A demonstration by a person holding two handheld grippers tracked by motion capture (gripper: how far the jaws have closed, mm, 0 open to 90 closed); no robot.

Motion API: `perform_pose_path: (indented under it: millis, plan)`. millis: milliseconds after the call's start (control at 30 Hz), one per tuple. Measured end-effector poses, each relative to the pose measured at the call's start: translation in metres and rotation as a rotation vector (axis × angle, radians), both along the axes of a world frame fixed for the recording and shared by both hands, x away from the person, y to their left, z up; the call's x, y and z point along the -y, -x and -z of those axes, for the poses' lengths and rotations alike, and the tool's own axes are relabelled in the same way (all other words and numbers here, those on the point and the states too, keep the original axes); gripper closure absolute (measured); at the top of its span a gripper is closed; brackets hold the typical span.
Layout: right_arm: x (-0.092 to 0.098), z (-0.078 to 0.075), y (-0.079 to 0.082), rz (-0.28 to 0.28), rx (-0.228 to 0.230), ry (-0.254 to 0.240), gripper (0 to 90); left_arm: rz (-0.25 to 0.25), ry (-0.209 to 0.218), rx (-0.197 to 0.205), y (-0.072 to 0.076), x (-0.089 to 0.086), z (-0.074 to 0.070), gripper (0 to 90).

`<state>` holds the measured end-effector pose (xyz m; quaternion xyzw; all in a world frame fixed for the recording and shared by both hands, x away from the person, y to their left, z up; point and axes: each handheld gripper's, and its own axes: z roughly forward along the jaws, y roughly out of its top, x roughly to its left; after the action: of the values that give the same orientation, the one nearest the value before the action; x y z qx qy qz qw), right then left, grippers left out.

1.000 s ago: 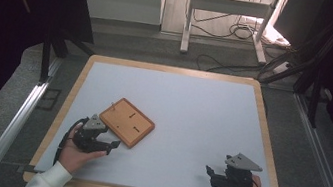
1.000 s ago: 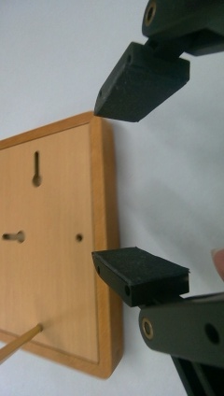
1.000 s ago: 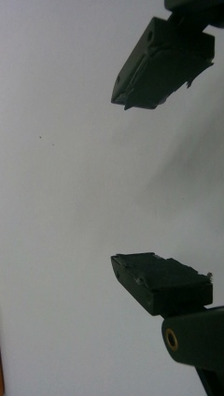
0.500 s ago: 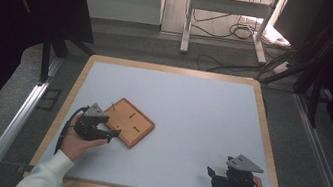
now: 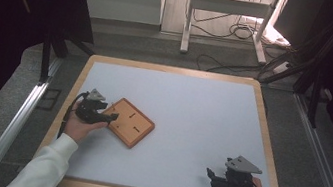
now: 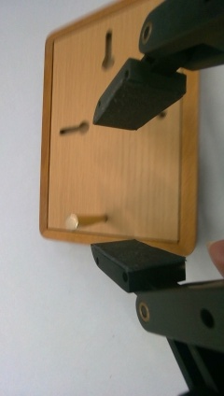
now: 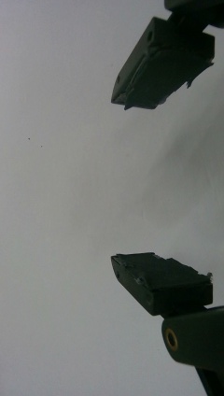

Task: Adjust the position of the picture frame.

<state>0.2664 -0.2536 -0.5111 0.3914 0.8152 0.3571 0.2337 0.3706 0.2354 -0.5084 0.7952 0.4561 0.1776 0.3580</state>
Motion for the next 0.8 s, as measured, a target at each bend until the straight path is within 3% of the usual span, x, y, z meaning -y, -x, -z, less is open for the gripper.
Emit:
perform_pose_path:
  millis: [233, 333, 467, 800]
  plan:
    - [0.000, 0.001, -0.001, -0.002, -0.001, 0.007, 19.0, -0.033, 0.000, 0.002, -0.018, -0.002, 0.009, 47.8]
    - [0.000, 0.001, -0.001, -0.002, -0.001, 0.007, 19.0, -0.054, 0.045, -0.005, -0.023, -0.004, 0.014, 54.6]
    - [0.000, 0.001, -0.001, -0.004, -0.002, 0.010, 19.0, -0.060, 0.043, 0.005, -0.026, -0.004, 0.017, 61.4]
    - [0.000, 0.002, -0.001, -0.002, -0.005, 0.016, 19.0, -0.035, 0.040, 0.034, -0.032, 0.001, 0.021, 77.4]
